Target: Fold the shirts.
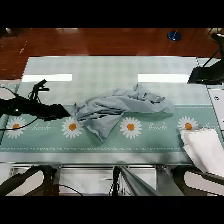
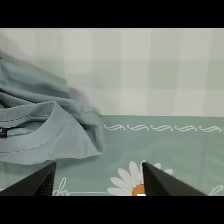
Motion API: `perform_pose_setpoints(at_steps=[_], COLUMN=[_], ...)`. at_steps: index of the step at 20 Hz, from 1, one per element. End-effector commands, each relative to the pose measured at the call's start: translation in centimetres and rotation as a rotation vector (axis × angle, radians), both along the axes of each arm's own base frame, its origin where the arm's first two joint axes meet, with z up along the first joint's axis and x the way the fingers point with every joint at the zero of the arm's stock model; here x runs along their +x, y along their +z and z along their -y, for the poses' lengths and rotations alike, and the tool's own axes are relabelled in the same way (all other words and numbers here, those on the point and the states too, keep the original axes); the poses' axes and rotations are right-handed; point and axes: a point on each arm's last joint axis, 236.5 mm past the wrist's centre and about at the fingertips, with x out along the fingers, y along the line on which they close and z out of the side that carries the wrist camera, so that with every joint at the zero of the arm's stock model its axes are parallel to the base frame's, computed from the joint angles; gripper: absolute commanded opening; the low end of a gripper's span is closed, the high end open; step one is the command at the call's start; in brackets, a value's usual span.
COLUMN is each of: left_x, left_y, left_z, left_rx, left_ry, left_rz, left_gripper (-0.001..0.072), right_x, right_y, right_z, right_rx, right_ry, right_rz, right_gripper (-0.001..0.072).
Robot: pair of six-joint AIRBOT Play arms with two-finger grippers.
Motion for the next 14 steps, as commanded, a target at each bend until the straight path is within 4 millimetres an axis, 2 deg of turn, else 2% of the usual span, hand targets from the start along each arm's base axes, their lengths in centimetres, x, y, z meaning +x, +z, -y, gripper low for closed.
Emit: perform_pose_setpoints(at_steps=[1, 3, 10, 12, 14], left_x=[0.3, -0.1, -1.4, -0.7, 1.2], left_y=[-0.6, -1.2, -4.8, -5.5, -5.4], left_z=[-3.1, -3.8, -3.4, -2.4, -0.8], left_rx=[-0.007, -0.014, -0.028, -0.063, -0.122], left_ry=[0.093, 0.128, 0.135, 0.149, 0.18], left_rz=[0.015, -0.007, -0.095, -0.104, -0.065], left_gripper=[0.0614, 0.0613, 0.0614, 0.0614, 0.0614], right_x=[-0.1, 0.1, 0.2, 0.3, 0.4], right_y=[0.0, 0.1, 0.1, 0.1, 0.1], right_z=[0.0, 0.0, 0.0, 0.0, 0.0], right_rx=[0.0, 0.001, 0.0, -0.001, -0.002], right_ry=[0.001, 0.001, 0.0, 0.0, -0.001], right_rz=[-0.004, 0.004, 0.008, 0.014, 0.017], right_gripper=[0.0606, 0.0606, 0.0606, 0.0606, 0.0606])
